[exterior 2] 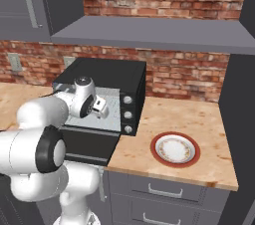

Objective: Pick up the bagel from the plate, place it on the toaster oven rack, close the door, and set the timer.

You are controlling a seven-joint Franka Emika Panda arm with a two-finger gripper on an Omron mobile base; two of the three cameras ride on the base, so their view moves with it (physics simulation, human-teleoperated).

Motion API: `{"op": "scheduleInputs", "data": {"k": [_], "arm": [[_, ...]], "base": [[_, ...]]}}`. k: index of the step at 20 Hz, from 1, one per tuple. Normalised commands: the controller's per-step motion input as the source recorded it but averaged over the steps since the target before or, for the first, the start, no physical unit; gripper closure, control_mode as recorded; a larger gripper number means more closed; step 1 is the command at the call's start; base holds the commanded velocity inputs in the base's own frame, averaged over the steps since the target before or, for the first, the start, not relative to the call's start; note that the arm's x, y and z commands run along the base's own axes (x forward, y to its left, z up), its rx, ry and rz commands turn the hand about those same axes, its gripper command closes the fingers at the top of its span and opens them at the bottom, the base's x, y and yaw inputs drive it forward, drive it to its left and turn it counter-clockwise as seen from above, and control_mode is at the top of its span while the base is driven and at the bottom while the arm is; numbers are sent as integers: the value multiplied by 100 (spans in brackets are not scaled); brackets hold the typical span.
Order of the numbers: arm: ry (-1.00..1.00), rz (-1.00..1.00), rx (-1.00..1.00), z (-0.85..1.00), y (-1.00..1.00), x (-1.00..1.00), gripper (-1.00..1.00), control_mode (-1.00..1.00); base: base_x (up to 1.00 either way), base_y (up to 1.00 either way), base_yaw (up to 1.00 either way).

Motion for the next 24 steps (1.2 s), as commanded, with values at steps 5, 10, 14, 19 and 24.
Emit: {"op": "scheduleInputs", "data": {"k": [5, 10, 14, 19, 24], "arm": [[-21, 0, 0, 92, -2, -100, -100, -100], [-2, 4, -14, 77, 17, -96, -100, -100], [0, 13, -30, 51, 51, -84, -100, -100], [1, 17, -31, 26, 56, -84, -100, -100], [2, 20, -24, 1, 37, -94, -100, -100]], "base": [[0, 0, 0], [0, 0, 0], [0, 0, 0], [0, 0, 0], [0, 0, 0]]}}
